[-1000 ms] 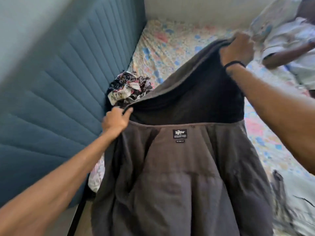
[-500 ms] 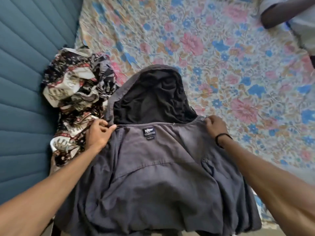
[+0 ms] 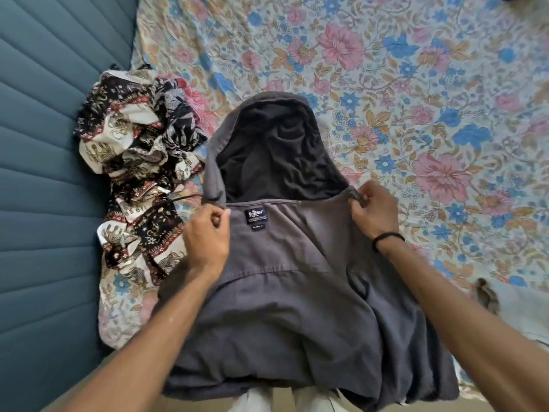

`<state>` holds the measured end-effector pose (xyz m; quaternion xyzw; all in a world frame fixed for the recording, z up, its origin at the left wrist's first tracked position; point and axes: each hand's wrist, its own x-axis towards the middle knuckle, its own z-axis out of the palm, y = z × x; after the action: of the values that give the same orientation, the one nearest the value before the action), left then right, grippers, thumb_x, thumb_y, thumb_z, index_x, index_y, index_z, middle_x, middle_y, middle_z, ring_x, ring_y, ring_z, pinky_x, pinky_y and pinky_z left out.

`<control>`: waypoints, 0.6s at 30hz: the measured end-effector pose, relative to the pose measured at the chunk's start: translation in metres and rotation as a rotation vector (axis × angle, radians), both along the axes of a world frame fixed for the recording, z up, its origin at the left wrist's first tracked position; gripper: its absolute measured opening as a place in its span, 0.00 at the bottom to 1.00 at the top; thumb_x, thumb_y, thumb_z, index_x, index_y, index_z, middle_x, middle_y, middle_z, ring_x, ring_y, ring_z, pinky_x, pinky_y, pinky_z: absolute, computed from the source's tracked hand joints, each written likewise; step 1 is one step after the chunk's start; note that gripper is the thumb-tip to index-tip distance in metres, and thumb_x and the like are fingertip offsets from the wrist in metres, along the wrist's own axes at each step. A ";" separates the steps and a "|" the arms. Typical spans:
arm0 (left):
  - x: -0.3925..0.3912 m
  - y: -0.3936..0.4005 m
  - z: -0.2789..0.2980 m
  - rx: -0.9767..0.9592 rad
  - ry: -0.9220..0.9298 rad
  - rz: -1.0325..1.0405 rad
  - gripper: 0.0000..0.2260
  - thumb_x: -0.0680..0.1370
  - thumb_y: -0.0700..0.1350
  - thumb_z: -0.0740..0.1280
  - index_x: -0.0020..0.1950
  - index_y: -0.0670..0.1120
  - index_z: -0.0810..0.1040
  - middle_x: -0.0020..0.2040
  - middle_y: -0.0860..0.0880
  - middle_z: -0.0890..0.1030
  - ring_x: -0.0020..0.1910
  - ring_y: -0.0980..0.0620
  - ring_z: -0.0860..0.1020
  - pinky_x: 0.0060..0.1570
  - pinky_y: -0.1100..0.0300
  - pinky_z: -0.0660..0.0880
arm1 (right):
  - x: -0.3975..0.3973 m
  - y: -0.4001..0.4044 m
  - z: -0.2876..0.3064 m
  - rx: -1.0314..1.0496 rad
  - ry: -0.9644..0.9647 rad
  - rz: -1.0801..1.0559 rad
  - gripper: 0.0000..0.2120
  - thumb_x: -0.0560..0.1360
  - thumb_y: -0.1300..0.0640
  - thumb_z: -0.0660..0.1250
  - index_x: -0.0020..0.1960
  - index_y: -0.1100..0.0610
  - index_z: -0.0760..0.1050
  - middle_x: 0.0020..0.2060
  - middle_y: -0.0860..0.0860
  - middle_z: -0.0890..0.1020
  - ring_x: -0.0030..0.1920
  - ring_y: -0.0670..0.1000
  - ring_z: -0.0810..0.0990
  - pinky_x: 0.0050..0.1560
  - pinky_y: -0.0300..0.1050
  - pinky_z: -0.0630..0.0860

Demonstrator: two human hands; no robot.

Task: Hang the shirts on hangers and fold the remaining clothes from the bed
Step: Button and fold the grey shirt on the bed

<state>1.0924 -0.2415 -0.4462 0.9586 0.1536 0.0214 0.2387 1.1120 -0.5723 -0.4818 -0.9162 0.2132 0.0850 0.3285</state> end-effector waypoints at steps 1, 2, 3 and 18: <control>-0.006 -0.012 -0.004 -0.014 0.009 0.032 0.07 0.78 0.48 0.74 0.42 0.47 0.81 0.36 0.49 0.83 0.35 0.45 0.79 0.37 0.55 0.70 | -0.012 0.012 0.011 -0.016 -0.063 0.037 0.09 0.75 0.56 0.73 0.43 0.55 0.73 0.38 0.51 0.77 0.39 0.54 0.74 0.38 0.45 0.62; -0.013 -0.022 -0.013 -0.042 0.037 0.052 0.06 0.78 0.47 0.74 0.43 0.48 0.82 0.37 0.48 0.84 0.37 0.44 0.80 0.38 0.53 0.72 | -0.027 0.028 0.022 -0.004 -0.120 0.070 0.10 0.75 0.54 0.74 0.43 0.54 0.74 0.37 0.49 0.76 0.38 0.51 0.73 0.38 0.45 0.62; -0.019 -0.028 -0.026 -0.077 0.089 0.050 0.03 0.78 0.46 0.74 0.45 0.48 0.84 0.39 0.47 0.85 0.40 0.43 0.82 0.41 0.52 0.74 | -0.042 0.049 0.027 0.031 -0.163 0.101 0.09 0.75 0.54 0.74 0.44 0.53 0.75 0.37 0.47 0.75 0.38 0.49 0.72 0.39 0.43 0.62; 0.080 0.042 -0.065 0.444 0.325 -1.596 0.21 0.76 0.52 0.67 0.68 0.50 0.75 0.69 0.48 0.75 0.50 0.39 0.83 0.38 0.50 0.77 | -0.099 0.257 -0.038 0.321 -0.036 -0.458 0.02 0.76 0.58 0.73 0.47 0.56 0.82 0.37 0.49 0.84 0.40 0.53 0.84 0.48 0.50 0.80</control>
<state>1.1726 -0.1994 -0.5114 0.7956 -0.5449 -0.2623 -0.0368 1.0130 -0.3156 -0.5195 -0.7817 0.3929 0.0246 0.4837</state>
